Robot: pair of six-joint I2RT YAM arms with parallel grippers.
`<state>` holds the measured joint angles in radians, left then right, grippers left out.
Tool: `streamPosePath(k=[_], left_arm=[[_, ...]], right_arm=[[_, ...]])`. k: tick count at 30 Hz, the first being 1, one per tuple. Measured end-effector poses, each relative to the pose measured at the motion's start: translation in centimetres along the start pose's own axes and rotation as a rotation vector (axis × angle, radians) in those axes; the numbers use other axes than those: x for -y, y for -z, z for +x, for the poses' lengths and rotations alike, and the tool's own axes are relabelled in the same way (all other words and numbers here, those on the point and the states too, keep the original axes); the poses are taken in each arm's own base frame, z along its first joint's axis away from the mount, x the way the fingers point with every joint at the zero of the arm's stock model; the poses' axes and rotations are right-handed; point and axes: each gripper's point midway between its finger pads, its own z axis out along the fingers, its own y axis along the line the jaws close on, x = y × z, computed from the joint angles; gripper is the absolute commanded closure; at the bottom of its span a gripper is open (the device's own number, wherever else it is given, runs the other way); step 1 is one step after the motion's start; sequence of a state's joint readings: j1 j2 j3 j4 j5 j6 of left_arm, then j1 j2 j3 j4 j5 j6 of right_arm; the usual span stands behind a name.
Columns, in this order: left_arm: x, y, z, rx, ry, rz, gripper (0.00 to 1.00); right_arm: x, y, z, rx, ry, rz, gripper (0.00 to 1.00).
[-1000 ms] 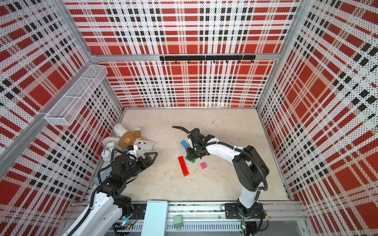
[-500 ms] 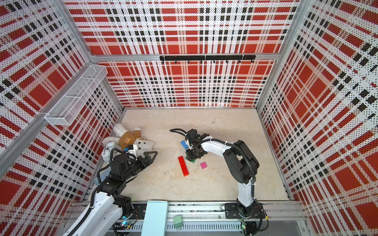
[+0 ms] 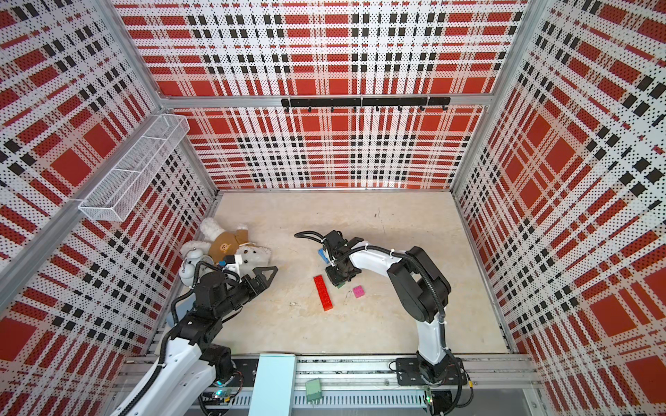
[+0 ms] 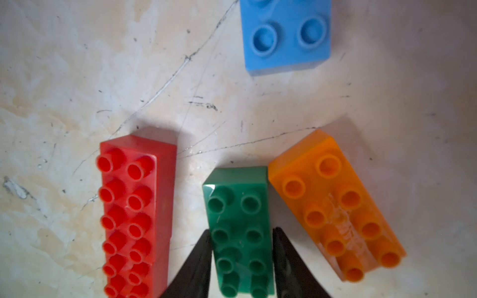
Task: Assemble a small pinwheel with lego
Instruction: Pick up the lego brick from the center of the board.
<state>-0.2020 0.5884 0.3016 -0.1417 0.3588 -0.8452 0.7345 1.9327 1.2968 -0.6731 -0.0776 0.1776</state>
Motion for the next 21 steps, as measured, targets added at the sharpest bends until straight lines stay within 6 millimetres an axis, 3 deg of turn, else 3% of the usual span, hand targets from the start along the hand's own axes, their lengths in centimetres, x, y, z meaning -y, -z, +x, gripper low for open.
streamPosePath(k=[11,17,21], left_arm=[[-0.5,-0.4,0.3,-0.019,0.012,-0.015,0.0],[-0.1,-0.2,0.2,-0.014,0.006,-0.003,0.01],[0.0,0.0,0.2,-0.01,0.0,0.001,0.01]], right_arm=[[0.6,0.3,-0.1,0.007,-0.051,0.034,0.74],[-0.1,3.0,-0.8,0.066,-0.093,0.018,0.75],[-2.2,4.4,-1.1,0.093,-0.081,-0.01,0.75]])
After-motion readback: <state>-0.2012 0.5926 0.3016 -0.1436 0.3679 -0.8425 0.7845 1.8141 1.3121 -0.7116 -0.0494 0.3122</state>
